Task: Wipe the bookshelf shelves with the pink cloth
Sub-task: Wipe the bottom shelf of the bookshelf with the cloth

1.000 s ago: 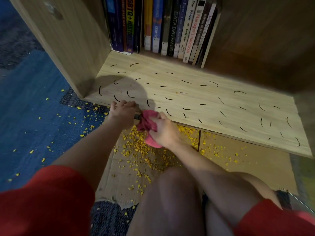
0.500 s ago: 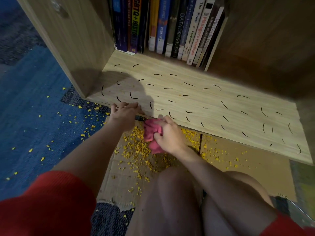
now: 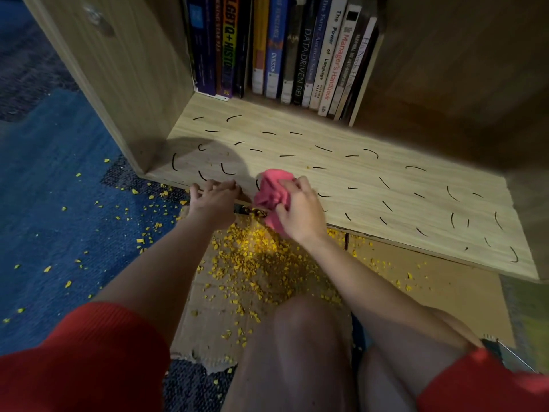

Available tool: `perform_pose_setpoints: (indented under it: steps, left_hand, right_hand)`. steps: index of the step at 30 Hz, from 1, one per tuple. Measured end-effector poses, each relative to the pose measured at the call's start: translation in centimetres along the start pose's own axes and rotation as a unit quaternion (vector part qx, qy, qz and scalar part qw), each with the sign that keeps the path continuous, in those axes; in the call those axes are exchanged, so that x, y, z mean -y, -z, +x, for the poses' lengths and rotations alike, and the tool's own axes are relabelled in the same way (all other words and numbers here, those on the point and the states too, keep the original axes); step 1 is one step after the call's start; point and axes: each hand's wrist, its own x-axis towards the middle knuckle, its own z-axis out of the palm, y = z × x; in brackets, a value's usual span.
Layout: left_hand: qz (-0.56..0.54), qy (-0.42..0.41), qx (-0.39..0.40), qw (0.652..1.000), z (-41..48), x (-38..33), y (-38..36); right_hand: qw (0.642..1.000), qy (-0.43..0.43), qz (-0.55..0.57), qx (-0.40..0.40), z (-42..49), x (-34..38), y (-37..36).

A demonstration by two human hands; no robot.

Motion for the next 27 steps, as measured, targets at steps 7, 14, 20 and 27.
perform_pose_setpoints:
  steps: [7, 14, 20, 27]
  left_hand:
    - [0.03, 0.044, -0.069, 0.996, 2.4, -1.9, 2.9]
    - [0.042, -0.028, 0.01, 0.999, 8.2, -2.3, 2.4]
    - [0.096, -0.011, -0.008, 0.995, 9.0, -3.5, 3.4]
    - [0.08, 0.0, 0.004, 0.997, 9.4, -3.7, 3.4]
  right_hand:
    - [0.999, -0.011, -0.015, 0.036, 0.7, -1.2, 0.1]
    - [0.996, -0.072, 0.061, 0.005, 3.0, -3.2, 1.1]
    - [0.989, -0.12, 0.076, -0.038, 7.6, -6.0, 3.3]
    - [0.983, -0.175, 0.009, -0.056, 13.5, -8.0, 3.2]
